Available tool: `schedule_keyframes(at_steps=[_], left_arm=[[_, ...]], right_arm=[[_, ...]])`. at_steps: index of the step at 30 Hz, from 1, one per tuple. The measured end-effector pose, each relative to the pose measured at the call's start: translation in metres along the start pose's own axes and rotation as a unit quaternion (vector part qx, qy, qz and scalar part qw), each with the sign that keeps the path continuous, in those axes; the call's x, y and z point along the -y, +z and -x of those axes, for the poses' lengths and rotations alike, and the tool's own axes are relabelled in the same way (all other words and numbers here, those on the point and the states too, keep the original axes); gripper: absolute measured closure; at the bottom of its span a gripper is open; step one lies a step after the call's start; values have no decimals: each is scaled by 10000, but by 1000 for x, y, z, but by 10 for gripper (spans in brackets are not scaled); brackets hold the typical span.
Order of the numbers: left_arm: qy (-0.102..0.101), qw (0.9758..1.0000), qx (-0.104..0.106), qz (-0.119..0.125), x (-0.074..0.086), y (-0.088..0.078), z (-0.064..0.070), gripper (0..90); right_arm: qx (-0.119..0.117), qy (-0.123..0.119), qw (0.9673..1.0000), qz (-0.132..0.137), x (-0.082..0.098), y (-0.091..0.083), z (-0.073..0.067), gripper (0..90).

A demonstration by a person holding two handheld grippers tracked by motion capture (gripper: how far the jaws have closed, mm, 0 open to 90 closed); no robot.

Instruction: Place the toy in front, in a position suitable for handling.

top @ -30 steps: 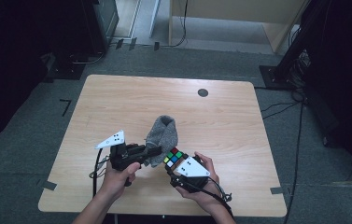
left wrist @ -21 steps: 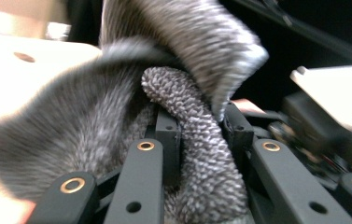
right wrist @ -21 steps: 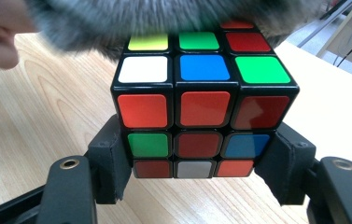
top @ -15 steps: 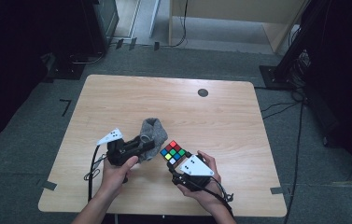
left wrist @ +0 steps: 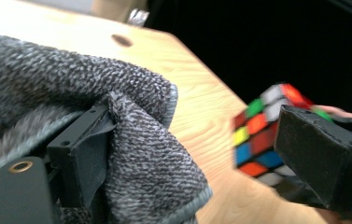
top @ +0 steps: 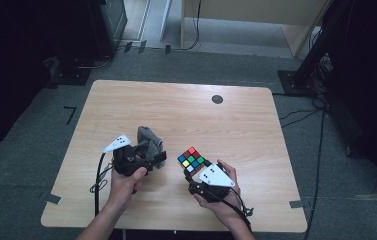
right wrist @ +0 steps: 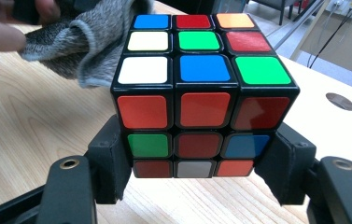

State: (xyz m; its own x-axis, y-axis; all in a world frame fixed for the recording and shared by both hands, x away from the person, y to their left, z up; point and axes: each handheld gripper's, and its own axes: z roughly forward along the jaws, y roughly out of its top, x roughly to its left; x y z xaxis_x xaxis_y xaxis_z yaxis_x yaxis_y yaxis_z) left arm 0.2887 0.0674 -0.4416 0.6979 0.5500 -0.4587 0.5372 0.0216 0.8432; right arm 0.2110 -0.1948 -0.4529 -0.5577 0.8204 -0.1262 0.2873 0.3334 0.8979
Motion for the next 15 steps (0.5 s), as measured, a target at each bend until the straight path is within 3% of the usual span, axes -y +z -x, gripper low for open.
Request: schedule_keyframes(at_steps=[2, 4, 5, 6, 8, 10, 11, 13, 15], left_arm=[[161, 9993, -6, -349, 0, 7, 5, 133], [389, 9952, -309, -844, 5, 18, 6, 128], [507, 9930, -414, -985, 8, 22, 5, 118], [540, 9923, -442, -1025, 11, 23, 3, 133], [477, 9931, -520, -935, 13, 21, -3, 243], [388, 9914, -745, -1006, 16, 20, -11, 442], [314, 9920, -732, -975, 18, 19, -15, 474], [163, 9958, -508, -739, 16, 14, -16, 457], [116, 9993, -232, -279, 10, 7, -8, 388]], right_arm=[[3, 10, 10000, 11, 0, 0, -1, 347], [11, -1, 10000, 32, -1, -1, -2, 346], [9, 0, 10000, 34, -1, -1, -1, 346], [16, 7, 10000, 29, -1, -1, -1, 346], [12, 32, 10000, 5, 0, 0, 0, 346], [10, 29, 10000, -8, 1, 1, -1, 346], [-2, 35, 10000, -22, 1, 1, -1, 346], [-20, 23, 10000, -29, 1, 2, -2, 346], [-50, 4, 10000, -41, 2, 3, -3, 346]])
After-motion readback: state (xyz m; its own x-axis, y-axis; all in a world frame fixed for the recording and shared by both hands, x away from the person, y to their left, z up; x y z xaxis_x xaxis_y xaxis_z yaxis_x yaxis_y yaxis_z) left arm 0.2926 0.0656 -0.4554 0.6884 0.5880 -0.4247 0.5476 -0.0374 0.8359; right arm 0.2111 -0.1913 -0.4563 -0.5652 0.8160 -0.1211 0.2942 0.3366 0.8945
